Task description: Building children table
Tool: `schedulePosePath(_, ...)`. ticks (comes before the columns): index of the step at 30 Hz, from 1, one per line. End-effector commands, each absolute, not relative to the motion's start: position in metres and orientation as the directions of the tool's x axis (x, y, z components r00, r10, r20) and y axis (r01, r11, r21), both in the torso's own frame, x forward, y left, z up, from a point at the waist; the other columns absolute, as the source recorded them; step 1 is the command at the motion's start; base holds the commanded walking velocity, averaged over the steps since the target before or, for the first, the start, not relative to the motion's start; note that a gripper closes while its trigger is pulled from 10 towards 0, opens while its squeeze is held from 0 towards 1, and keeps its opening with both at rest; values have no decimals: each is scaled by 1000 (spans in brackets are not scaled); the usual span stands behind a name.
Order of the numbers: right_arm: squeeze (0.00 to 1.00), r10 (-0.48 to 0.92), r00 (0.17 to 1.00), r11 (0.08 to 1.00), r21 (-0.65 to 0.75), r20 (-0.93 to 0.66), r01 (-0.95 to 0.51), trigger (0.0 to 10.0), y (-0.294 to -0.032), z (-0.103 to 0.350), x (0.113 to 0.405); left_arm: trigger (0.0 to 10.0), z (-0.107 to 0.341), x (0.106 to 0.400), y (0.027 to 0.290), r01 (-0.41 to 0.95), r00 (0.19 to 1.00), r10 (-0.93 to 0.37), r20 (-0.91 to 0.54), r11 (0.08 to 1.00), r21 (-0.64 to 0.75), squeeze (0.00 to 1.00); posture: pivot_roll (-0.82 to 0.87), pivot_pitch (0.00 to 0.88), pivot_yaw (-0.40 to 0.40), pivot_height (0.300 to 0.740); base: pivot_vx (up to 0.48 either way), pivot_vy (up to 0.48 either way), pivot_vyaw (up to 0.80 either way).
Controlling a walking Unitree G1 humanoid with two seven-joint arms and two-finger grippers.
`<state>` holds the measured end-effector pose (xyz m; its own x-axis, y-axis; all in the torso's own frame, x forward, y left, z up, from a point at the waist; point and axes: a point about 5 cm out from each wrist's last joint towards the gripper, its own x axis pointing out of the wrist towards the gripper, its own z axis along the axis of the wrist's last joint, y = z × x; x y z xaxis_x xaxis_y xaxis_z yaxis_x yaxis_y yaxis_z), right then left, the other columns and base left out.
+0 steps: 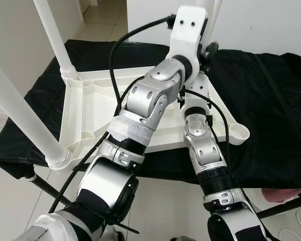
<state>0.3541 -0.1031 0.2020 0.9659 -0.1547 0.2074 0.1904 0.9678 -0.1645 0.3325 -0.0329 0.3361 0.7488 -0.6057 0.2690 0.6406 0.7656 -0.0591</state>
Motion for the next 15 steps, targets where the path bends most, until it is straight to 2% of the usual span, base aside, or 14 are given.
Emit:
schedulePosePath(1, 0, -164, 965, 968, -156, 206, 198, 10000, -104, 203, 354, 10000, 338, 325, -42, 717, 676, -681, 283, 696, -38, 1000, -76, 55, 6, 740, 0, 0, 0)
schedulePosePath(8, 0, -198, 967, 975, -69, 158, 211, 10000, -113, 200, 357, 10000, 342, 312, -49, 781, 598, -734, 324, 625, -26, 1000, -78, 53, 7, 740, 0, 0, 0)
schedulePosePath(9, 0, -204, 966, 975, -61, 156, 216, 10000, -115, 201, 358, 10000, 342, 311, -50, 788, 588, -739, 328, 616, -25, 769, -78, 53, 7, 740, 0, 0, 0)
schedulePosePath(10, 0, -204, 966, 975, -61, 156, 216, 10000, -115, 201, 358, 10000, 342, 311, -50, 788, 588, -739, 328, 616, -25, 769, -78, 53, 7, 740, 0, 0, 0)
schedulePosePath(11, 0, -210, 965, 973, -59, 160, 221, 10000, -117, 202, 358, 10000, 343, 309, -50, 794, 578, -745, 333, 608, -20, 0, -78, 53, 7, 740, 0, 0, 0)
schedulePosePath(15, 0, -228, 959, 970, -46, 169, 239, 10000, -122, 204, 360, 10000, 343, 306, -51, 809, 559, -757, 340, 588, -20, 0, -78, 50, 7, 740, 0, 0, 0)
